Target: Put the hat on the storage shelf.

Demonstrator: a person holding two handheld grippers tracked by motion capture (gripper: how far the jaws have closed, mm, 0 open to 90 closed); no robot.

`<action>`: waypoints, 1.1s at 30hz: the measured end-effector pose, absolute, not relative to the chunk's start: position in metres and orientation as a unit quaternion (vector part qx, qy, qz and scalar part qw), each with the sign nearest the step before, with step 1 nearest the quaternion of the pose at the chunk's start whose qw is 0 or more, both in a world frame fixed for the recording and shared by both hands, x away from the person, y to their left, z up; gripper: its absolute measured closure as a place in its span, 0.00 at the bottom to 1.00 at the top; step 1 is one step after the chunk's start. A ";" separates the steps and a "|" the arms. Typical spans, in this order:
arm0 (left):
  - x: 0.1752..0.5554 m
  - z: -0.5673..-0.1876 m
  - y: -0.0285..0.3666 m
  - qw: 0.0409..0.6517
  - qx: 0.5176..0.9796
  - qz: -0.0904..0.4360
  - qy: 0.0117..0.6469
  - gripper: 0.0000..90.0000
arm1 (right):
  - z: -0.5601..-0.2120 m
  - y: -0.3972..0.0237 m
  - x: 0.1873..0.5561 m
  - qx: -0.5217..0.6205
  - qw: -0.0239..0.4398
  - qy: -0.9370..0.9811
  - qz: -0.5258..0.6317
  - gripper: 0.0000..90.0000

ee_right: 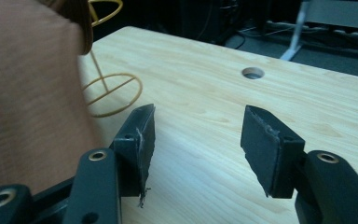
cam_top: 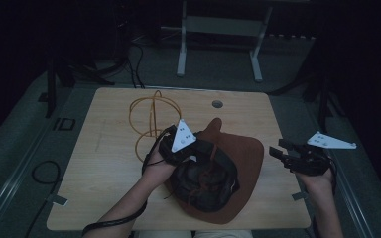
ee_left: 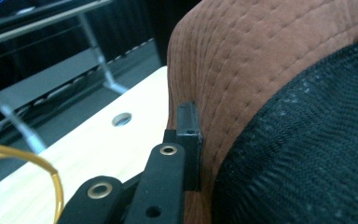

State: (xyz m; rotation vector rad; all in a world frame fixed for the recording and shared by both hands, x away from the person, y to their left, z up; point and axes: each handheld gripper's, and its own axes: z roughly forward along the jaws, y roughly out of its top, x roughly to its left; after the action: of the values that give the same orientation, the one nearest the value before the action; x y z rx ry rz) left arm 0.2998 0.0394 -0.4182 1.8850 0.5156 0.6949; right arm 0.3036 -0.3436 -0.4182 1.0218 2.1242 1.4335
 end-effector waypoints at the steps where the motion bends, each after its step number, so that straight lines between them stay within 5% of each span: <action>1: 0.298 -0.418 0.041 0.518 0.782 0.283 0.200 0.97 | -0.419 -0.340 0.304 0.360 0.192 0.760 0.507 0.49; 10: 0.282 -0.413 0.050 0.619 0.747 0.231 0.074 0.96 | -0.421 -0.300 0.294 0.283 0.145 0.792 0.522 0.49; 23: 0.273 -0.409 0.036 0.659 0.698 0.270 0.080 0.96 | -0.420 -0.245 0.271 0.146 0.046 0.789 0.595 0.45; 33: 0.263 -0.411 0.018 0.661 0.688 0.292 0.061 0.96 | -0.419 -0.215 0.281 0.134 0.032 0.787 0.601 0.41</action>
State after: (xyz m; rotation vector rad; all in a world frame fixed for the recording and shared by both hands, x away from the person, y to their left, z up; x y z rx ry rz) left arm 0.2625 0.0178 -0.4105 1.5570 0.1380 0.6614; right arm 0.2808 -0.2154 -0.4195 0.4114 2.4241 1.8516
